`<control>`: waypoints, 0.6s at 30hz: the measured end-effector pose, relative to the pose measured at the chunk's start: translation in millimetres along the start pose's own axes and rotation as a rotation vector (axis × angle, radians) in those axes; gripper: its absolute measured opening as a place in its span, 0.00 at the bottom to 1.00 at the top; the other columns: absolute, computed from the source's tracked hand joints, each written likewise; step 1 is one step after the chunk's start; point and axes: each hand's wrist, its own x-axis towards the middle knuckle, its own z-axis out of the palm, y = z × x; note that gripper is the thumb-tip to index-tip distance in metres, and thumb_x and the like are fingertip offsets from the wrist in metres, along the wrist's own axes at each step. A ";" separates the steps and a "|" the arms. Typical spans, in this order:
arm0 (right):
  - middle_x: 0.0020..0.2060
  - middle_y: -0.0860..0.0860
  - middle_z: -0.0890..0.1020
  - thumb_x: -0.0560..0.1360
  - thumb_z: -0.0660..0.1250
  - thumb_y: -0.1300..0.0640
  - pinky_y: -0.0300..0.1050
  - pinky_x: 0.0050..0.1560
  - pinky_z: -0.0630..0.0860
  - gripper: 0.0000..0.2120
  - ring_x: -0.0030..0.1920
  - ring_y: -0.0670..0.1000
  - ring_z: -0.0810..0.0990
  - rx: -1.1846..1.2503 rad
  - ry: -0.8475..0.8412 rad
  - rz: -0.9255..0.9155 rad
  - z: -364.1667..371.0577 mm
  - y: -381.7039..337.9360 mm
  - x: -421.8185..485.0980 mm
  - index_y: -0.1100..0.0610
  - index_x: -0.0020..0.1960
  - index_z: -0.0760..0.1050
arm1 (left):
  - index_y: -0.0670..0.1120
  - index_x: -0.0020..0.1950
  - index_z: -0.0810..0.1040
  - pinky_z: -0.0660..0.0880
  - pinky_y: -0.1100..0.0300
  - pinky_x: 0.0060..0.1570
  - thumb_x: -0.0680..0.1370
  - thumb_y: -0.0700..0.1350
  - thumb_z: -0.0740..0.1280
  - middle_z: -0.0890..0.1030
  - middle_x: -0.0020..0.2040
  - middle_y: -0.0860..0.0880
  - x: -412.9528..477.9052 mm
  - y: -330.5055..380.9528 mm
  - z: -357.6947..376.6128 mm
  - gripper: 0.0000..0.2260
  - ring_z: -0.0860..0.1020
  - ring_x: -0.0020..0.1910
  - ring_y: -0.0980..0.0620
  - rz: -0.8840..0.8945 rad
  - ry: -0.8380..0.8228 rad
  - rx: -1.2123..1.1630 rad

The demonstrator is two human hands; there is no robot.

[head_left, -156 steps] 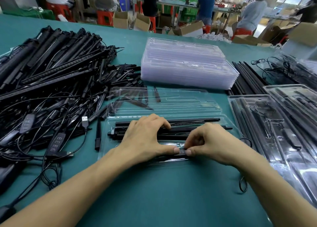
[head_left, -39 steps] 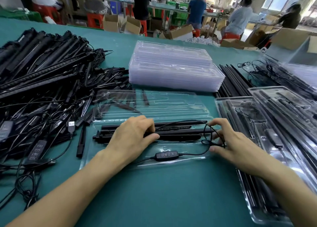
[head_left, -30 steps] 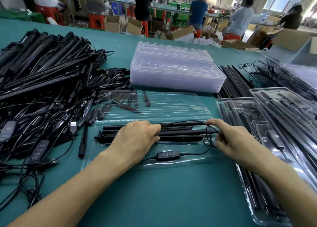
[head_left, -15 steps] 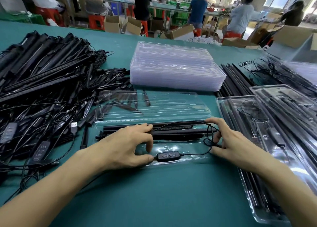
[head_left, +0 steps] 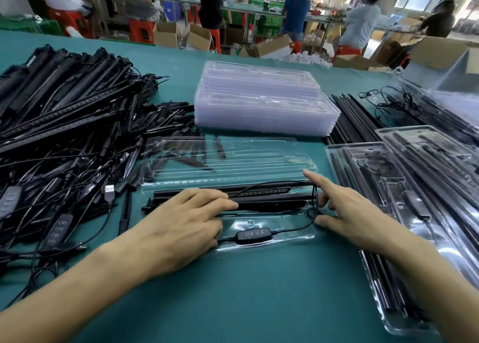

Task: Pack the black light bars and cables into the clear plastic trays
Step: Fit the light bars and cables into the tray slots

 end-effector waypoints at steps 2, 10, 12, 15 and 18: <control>0.45 0.38 0.73 0.75 0.71 0.50 0.41 0.52 0.66 0.45 0.48 0.40 0.70 0.021 -0.036 0.028 0.4 -1.2 0.0 0.31 0.74 0.42 | 0.53 0.37 0.79 0.78 0.53 0.58 0.69 0.55 0.75 0.80 0.62 0.54 -1.9 -0.9 -4.5 0.09 0.78 0.64 0.51 0.008 -0.014 -0.036; 0.35 0.47 0.78 0.76 0.71 0.55 0.41 0.45 0.73 0.42 0.37 0.42 0.75 0.092 -0.157 0.066 -6.2 -7.1 3.1 0.38 0.78 0.48 | 0.56 0.52 0.77 0.68 0.58 0.62 0.81 0.57 0.57 0.69 0.67 0.63 1.2 -10.6 -1.8 0.11 0.62 0.69 0.58 -0.077 -0.180 -0.170; 0.35 0.46 0.77 0.76 0.71 0.55 0.40 0.46 0.72 0.41 0.37 0.41 0.74 0.075 -0.188 0.057 -8.8 -8.0 2.0 0.38 0.78 0.49 | 0.57 0.50 0.78 0.68 0.61 0.60 0.80 0.58 0.59 0.70 0.64 0.66 2.2 -13.8 -2.6 0.10 0.61 0.68 0.62 -0.096 -0.204 -0.222; 0.43 0.45 0.78 0.75 0.72 0.54 0.33 0.49 0.71 0.42 0.42 0.41 0.76 0.188 -0.185 0.071 -15.4 -3.2 -4.7 0.37 0.77 0.49 | 0.58 0.45 0.79 0.70 0.64 0.58 0.77 0.60 0.64 0.72 0.60 0.68 2.2 -19.4 -5.7 0.08 0.61 0.65 0.66 -0.132 -0.216 -0.272; 0.45 0.47 0.81 0.72 0.72 0.64 0.31 0.47 0.73 0.41 0.43 0.41 0.78 0.307 -0.099 0.109 -20.7 3.0 -12.1 0.40 0.75 0.58 | 0.57 0.43 0.79 0.73 0.61 0.55 0.74 0.58 0.64 0.77 0.55 0.66 6.4 -17.4 -11.3 0.08 0.68 0.61 0.65 -0.182 -0.189 -0.269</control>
